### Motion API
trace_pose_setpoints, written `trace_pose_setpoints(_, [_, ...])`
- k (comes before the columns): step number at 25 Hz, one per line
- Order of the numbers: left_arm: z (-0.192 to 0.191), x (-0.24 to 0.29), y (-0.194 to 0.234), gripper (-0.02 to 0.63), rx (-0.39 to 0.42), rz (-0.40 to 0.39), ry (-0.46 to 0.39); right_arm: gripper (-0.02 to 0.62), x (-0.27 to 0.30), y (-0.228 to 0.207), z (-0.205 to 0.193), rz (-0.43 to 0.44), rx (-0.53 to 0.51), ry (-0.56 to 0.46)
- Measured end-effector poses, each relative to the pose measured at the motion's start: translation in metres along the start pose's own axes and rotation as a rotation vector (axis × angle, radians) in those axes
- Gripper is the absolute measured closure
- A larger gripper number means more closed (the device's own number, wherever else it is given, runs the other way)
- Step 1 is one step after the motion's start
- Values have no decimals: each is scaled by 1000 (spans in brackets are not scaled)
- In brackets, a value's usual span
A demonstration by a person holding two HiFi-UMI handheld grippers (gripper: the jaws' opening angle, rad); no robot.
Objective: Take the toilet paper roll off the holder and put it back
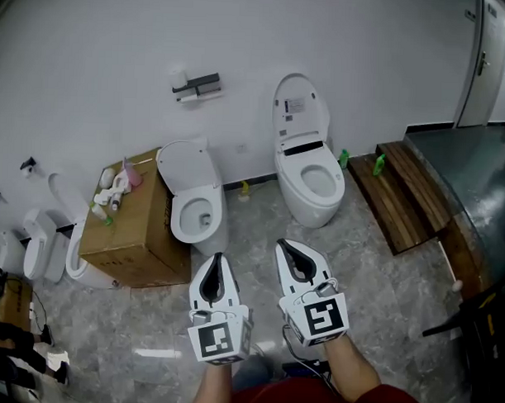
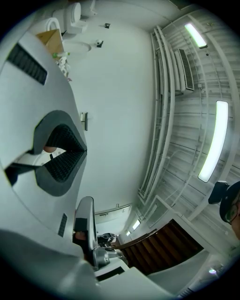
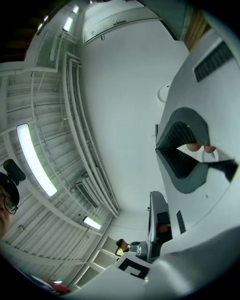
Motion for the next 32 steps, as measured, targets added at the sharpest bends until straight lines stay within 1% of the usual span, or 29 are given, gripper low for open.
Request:
trace_pose_setpoints(3, [-4, 21, 6, 595, -15, 11, 16, 581, 18, -8, -6, -1, -11, 7])
trace_pose_setpoints(6, [-13, 44, 13, 595, -41, -8, 38, 581, 39, -15, -8, -16, -17, 14])
trace_pose_setpoints(9, [-20, 74, 27, 595, -62, -11, -4, 581, 67, -22, -11, -17, -37, 21])
trace_pose_setpoints(12, [-24, 106, 53, 595, -62, -7, -24, 581, 107, -21, -12, -15, -44, 20])
trace_pose_setpoints(14, [-25, 128, 76, 595, -76, -3, -18, 581, 138, -17, -13, -6, -41, 17])
trace_pose_setpoints(16, [-33, 149, 98, 595, -95, -17, -13, 581, 169, -10, -16, 0, -37, 22])
trace_pose_setpoints(20, [-39, 196, 148, 595, -114, -6, -2, 581, 233, -2, -25, -13, -21, 20])
trace_pose_setpoints(24, [-49, 229, 188, 595, -100, -9, 10, 581, 284, 8, -33, -5, -11, 22])
trace_pose_setpoints(27, [-59, 246, 208, 595, -98, -11, 10, 581, 311, 13, -37, 11, -26, 24])
trace_pose_setpoints(32, [-67, 283, 222, 595, -84, -15, 24, 581, 352, 2, -45, 27, -11, 31])
Point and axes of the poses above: the fingertips, and each gripper's own axes: x forward along the fingers, y to its left, z out of its top, the point moved 6 cm from there along -x, backward along the fingers, and after that the axes turned 8 degrees about x, right-handed, at the moved point
